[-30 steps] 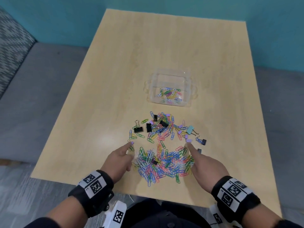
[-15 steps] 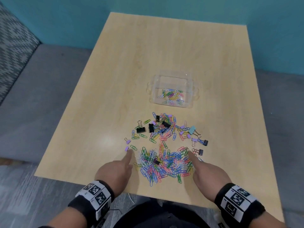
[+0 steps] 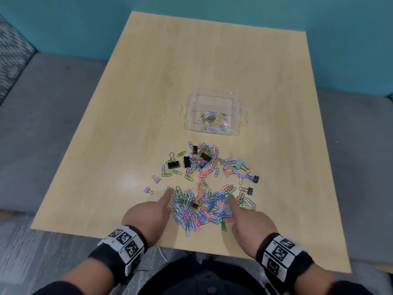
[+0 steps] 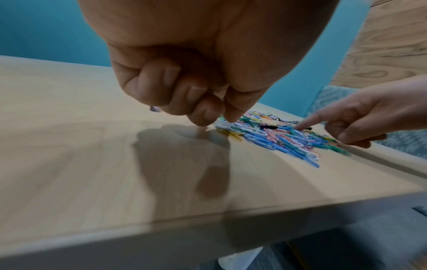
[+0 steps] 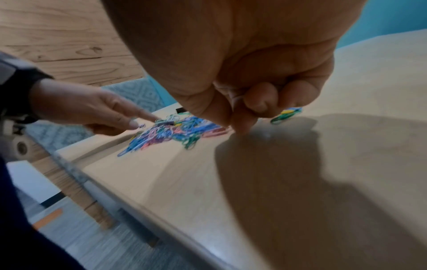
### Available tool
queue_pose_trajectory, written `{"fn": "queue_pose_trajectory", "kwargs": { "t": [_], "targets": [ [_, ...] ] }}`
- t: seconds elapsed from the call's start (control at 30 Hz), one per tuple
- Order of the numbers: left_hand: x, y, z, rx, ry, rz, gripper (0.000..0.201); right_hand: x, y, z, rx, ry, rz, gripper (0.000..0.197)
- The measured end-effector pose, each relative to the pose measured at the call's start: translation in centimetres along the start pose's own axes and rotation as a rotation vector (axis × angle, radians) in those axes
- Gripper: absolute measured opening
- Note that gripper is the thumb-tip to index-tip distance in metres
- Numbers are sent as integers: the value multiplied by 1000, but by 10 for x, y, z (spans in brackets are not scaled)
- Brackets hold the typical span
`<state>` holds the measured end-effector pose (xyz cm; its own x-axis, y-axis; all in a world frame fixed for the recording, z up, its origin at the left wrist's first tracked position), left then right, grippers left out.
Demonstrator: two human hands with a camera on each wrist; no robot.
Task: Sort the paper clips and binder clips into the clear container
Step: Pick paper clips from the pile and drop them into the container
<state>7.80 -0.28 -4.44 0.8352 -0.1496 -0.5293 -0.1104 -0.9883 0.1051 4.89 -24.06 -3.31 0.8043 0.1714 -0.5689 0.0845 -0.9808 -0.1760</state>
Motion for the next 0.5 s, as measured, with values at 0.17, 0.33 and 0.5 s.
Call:
{"fn": "queue_pose_trajectory", "kwargs": {
  "t": [0.17,0.33,0.5],
  "targets": [
    [-9,29,-7,104,169,199,58,-2,-22,-1,-33,36,-97,66],
    [-16,44,-3,200,295,313,61,-1,-47,2,-172,21,-301,73],
    [-17,44,2,143,180,308,71,9,-72,-6,-220,39,-400,73]
  ]
}}
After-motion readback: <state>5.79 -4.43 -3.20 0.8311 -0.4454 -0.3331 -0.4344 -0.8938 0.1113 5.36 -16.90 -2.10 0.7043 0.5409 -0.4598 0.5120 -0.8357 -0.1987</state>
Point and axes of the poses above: each hand's wrist, its own x-axis towards the middle knuckle, its own z-axis out of the palm, y = z × x, the point moved 8 cm from there along x, towards the middle knuckle, and after that the axes turned 1 degree about x, right-handed, at the moved point
